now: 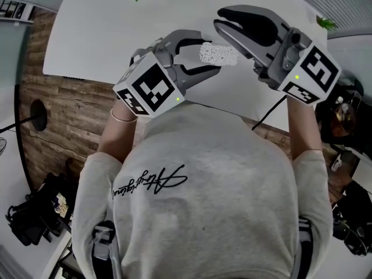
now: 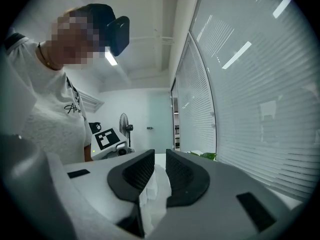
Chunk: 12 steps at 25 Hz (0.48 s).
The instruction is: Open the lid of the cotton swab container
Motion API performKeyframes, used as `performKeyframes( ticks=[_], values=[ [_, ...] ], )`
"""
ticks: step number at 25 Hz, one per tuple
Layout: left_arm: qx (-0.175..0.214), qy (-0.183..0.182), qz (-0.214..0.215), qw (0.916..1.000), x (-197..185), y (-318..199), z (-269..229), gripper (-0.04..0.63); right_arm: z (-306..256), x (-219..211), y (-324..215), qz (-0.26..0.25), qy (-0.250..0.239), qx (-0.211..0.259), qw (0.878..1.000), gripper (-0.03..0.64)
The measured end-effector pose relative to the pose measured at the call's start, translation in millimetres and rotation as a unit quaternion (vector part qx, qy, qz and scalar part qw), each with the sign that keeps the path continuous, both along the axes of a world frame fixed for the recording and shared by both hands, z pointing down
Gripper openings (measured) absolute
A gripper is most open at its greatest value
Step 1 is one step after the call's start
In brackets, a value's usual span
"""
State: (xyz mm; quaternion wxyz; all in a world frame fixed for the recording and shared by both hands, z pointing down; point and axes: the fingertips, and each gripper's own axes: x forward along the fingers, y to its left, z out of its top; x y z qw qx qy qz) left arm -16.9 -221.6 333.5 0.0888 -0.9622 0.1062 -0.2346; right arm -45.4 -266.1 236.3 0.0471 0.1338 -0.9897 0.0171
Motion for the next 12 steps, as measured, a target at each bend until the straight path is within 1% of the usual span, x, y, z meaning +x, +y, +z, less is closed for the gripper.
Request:
performKeyframes(
  ticks=[3, 12],
  values=[
    [0.004, 0.001, 0.003, 1.0, 5.1, 1.0, 0.3, 0.227, 1.1, 5.7, -0.9, 0.006, -0.003, -0.003, 1.0, 0.072],
    [0.0, 0.014, 0.014, 0.9998, 5.3, 4.8, -2.5, 0.225, 6.2, 4.8, -8.6, 0.021, -0.001, -0.02, 1.0, 0.06]
  ],
)
